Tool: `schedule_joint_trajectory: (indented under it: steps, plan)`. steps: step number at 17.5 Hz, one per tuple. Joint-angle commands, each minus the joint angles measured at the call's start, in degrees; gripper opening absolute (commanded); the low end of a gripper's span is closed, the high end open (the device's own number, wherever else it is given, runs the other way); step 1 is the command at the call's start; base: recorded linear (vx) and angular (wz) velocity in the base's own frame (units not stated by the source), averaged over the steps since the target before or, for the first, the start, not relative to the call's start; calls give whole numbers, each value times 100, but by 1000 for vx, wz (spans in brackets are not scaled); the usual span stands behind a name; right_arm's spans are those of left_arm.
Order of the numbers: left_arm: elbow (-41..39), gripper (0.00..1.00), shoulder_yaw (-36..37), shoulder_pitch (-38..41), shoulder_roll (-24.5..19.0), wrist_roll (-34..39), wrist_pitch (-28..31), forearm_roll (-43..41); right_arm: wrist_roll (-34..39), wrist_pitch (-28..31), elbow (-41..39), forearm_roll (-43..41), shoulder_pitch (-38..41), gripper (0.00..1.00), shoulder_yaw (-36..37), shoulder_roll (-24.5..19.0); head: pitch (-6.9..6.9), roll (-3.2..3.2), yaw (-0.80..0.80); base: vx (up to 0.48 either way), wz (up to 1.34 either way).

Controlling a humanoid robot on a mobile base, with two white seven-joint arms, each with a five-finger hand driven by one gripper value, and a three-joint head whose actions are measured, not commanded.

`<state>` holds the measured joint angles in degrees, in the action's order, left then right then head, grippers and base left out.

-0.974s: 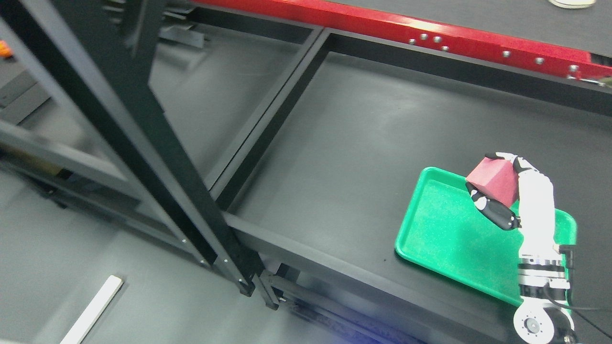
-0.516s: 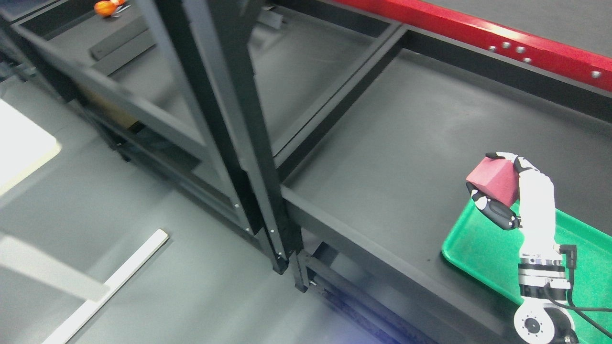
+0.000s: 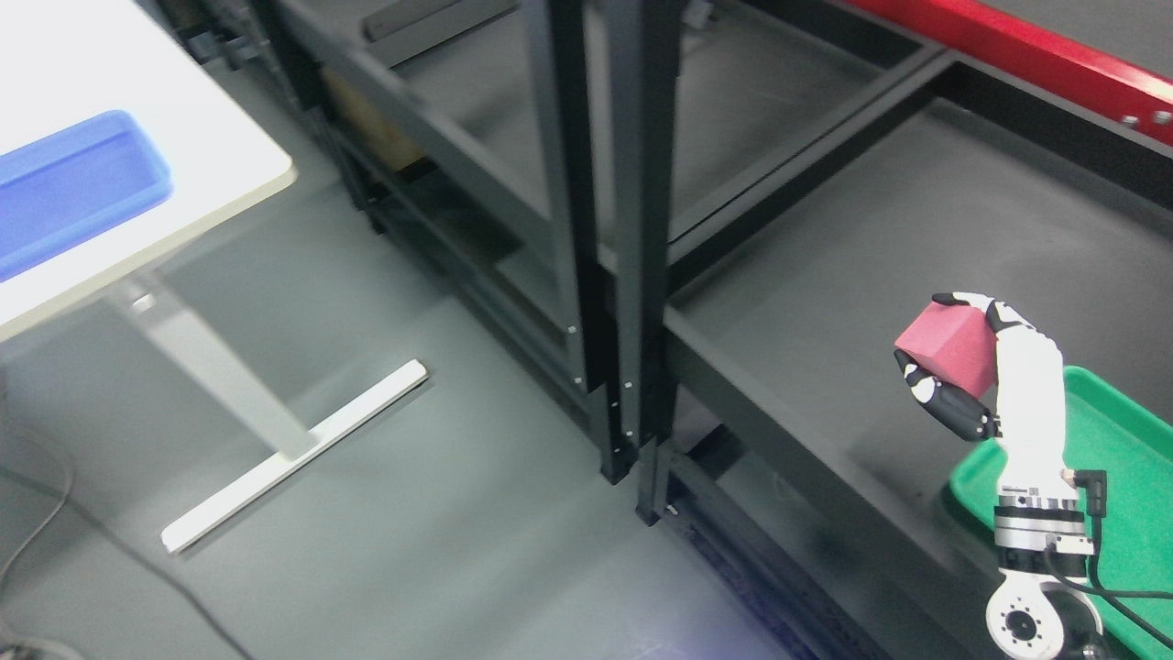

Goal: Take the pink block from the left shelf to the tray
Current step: 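Turn and drive toward the white table holding the pink cube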

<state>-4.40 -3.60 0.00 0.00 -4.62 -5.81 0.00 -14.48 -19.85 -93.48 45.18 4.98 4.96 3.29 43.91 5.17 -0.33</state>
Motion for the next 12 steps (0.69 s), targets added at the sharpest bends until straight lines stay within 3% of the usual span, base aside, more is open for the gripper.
schedule_joint_trajectory:
  steps: [1,12]
  plan:
    - [0,100,0,53,-100,5,1,-9,-2,-1,-4,0,3,3,5,5,0,0,0,-182,558]
    - [0,100,0,53,-100,5,1,-9,-2,-1,-4,0,-6,3,-4,-4,2,0,0,-180,670]
